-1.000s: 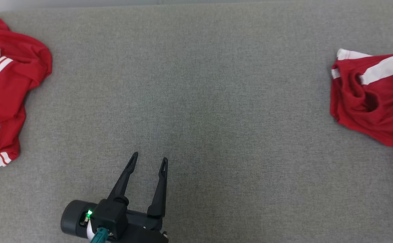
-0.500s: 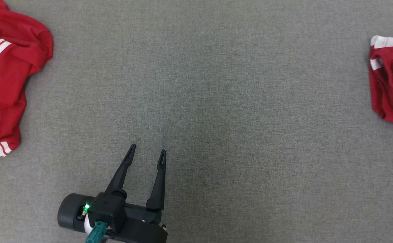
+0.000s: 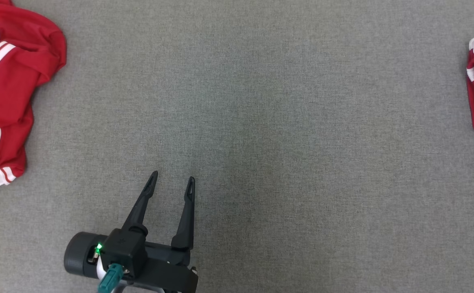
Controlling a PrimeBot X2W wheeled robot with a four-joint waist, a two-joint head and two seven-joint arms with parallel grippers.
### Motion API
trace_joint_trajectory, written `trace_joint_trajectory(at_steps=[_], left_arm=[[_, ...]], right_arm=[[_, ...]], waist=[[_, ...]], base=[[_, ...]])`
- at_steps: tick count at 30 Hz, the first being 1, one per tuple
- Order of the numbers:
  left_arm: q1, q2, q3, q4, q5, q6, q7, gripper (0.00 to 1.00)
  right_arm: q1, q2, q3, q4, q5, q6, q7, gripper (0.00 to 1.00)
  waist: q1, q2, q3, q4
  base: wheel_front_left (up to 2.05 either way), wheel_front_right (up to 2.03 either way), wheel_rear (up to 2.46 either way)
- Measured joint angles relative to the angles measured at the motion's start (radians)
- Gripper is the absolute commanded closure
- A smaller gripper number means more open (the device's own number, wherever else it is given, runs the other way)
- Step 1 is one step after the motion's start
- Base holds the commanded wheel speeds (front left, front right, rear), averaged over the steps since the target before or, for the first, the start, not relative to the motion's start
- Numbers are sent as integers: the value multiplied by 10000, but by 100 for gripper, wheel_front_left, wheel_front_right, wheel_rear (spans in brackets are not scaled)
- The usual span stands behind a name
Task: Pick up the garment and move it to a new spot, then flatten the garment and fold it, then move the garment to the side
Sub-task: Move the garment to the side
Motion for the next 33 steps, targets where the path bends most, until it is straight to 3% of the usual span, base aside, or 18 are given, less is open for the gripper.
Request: trace_joint_trajectory(at_steps=[11, 12, 16, 17, 22, 33], left_arm=[[-1, -15, 236, 359, -40, 0, 6, 0], [-2, -17, 276, 504, -169, 0, -8, 0], [12, -31, 378, 780, -353, 0, -107, 0], [29, -29, 477, 894, -378, 0, -115, 0], [660, 71, 1012, 1106, -800, 0, -280, 0], [1690, 359, 1523, 1133, -1068, 0, -370, 0]], right_arm=[[-116, 134, 606, 531, -608, 65, -13, 0], [-115, 291, 667, 522, -662, 380, -109, 0], [47, 491, 541, 284, -520, 982, -782, 0], [345, 619, 460, 125, -454, 1279, -1235, 0], [1398, 1158, 391, -307, -244, 1716, -2433, 0], [3185, 1992, 217, -1626, -36, 1820, -4589, 0]], waist=[[0, 0, -465, -165], [-1, 0, -717, -248], [-1, 0, -1144, -354], [-1, -2, -1388, -407], [-3, -3, -2176, -620], [-3, -3, -3569, -1268]], base=[[0, 0, 0], [0, 0, 0], [0, 0, 0], [0, 0, 0], [0, 0, 0], [0, 0, 0]])
